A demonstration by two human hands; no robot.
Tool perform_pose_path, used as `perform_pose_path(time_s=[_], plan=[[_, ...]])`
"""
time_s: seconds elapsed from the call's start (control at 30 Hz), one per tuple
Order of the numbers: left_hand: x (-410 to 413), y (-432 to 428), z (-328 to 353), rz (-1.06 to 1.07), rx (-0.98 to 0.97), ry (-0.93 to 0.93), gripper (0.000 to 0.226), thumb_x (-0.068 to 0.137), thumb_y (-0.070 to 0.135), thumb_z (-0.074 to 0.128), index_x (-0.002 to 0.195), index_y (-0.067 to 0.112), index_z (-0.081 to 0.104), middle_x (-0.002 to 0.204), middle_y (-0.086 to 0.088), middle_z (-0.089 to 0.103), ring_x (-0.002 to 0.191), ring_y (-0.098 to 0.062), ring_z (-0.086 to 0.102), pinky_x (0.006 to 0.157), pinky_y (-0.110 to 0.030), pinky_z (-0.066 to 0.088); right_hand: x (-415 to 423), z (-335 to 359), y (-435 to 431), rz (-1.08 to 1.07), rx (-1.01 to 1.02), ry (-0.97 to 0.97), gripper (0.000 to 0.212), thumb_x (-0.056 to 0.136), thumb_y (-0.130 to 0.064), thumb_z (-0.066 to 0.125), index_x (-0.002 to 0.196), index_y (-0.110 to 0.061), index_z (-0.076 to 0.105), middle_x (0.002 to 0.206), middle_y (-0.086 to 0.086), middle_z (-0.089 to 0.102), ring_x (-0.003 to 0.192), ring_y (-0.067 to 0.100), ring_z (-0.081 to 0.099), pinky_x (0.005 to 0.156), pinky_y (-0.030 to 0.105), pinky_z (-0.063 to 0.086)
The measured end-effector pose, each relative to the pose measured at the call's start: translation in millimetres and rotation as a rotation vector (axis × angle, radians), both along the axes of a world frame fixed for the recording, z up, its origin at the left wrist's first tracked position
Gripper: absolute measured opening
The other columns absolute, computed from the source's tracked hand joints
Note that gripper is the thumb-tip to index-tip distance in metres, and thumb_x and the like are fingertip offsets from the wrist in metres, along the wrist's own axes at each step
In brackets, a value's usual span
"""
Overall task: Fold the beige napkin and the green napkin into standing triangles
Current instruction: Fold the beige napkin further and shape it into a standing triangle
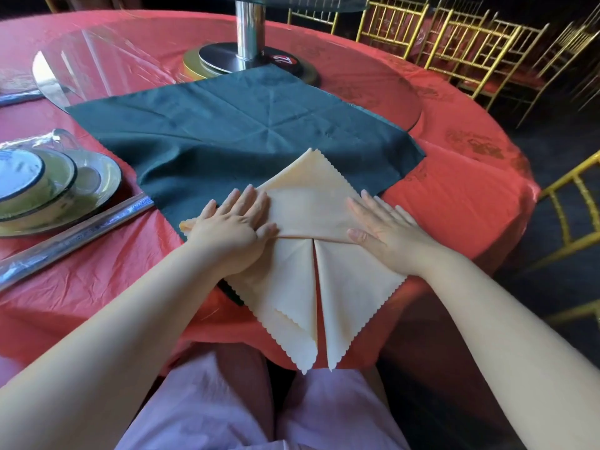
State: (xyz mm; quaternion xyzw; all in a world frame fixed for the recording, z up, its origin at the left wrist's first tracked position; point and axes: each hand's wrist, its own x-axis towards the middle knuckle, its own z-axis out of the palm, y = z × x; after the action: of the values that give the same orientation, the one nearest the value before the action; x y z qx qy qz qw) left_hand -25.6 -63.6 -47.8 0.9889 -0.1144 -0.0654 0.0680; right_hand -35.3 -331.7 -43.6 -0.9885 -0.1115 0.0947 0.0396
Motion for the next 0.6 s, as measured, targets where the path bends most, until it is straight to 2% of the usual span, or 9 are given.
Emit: perform_pose_path(time_s=[0.17,0.23,0.3,0.33,0.4,0.43,0.5,0.6], plan=[[-2,9,-4,0.038,-0.006,-0.037,0.061,0.096,0.051,0.013,0.149,0.024,-0.003,0.157,0.004,-0.008,0.144,-0.013,-0.007,0.117,-0.039,-0.002,-3,0,1,-0.025,0.014,-0.049,0.071,0.082,-0.068,0.008,0.146,-0.041,-0.004,0.156,-0.008,-0.015,0.143,0.010,-0.013,0.115,0.036,-0.012],[-5,14,-4,-0.043,-0.055,-0.106,0.069,0.092,0.060,0.011,0.149,0.021,0.000,0.157,0.004,-0.007,0.143,-0.013,-0.009,0.116,-0.038,-0.006,-4,-1,1,-0.041,0.036,-0.095,0.070,0.085,-0.069,0.009,0.147,-0.038,0.000,0.157,-0.005,-0.012,0.143,0.012,-0.012,0.114,0.037,-0.014],[-16,21,-1,-0.292,-0.250,-0.191,0.082,0.082,0.072,0.015,0.148,0.022,0.013,0.156,0.007,0.004,0.143,-0.012,-0.005,0.115,-0.033,-0.005,-8,-2,2,-0.058,0.108,-0.195,0.070,0.087,-0.069,0.009,0.147,-0.033,0.012,0.158,-0.003,-0.003,0.144,0.012,-0.008,0.113,0.036,-0.015],[-24,24,2,-0.424,-0.382,-0.165,0.082,0.080,0.073,0.023,0.145,0.023,0.025,0.153,0.010,0.015,0.143,-0.011,0.002,0.116,-0.030,0.000,-11,-3,4,-0.057,0.162,-0.255,0.072,0.084,-0.067,0.010,0.146,-0.031,0.021,0.158,-0.003,0.004,0.143,0.012,-0.003,0.112,0.034,-0.014],[-38,29,3,-0.547,-0.510,-0.036,0.066,0.080,0.068,0.040,0.134,0.030,0.047,0.144,0.014,0.038,0.139,-0.006,0.023,0.116,-0.033,0.017,-21,-1,15,-0.013,0.276,-0.321,0.069,0.079,-0.065,0.017,0.136,-0.032,0.039,0.153,-0.006,0.023,0.142,0.011,0.009,0.110,0.026,-0.013],[-42,31,2,-0.546,-0.502,0.010,0.060,0.079,0.068,0.044,0.129,0.035,0.051,0.140,0.015,0.045,0.136,-0.005,0.031,0.113,-0.037,0.025,-28,1,22,0.022,0.338,-0.314,0.064,0.078,-0.065,0.024,0.130,-0.035,0.046,0.147,-0.009,0.032,0.140,0.011,0.016,0.110,0.021,-0.012],[-46,36,-3,-0.567,-0.465,0.009,0.056,0.079,0.067,0.049,0.126,0.036,0.054,0.136,0.016,0.050,0.134,-0.007,0.036,0.110,-0.042,0.032,-40,7,37,0.109,0.462,-0.231,0.050,0.075,-0.065,0.037,0.117,-0.043,0.053,0.135,-0.019,0.041,0.133,0.002,0.029,0.109,0.015,-0.005],[-44,44,-9,-0.574,-0.371,0.063,0.057,0.076,0.063,0.056,0.128,0.038,0.050,0.136,0.018,0.049,0.131,-0.005,0.039,0.106,-0.043,0.036,-57,17,52,0.230,0.594,-0.048,0.042,0.073,-0.058,0.059,0.113,-0.044,0.056,0.130,-0.027,0.045,0.126,-0.013,0.032,0.113,0.021,0.002]])
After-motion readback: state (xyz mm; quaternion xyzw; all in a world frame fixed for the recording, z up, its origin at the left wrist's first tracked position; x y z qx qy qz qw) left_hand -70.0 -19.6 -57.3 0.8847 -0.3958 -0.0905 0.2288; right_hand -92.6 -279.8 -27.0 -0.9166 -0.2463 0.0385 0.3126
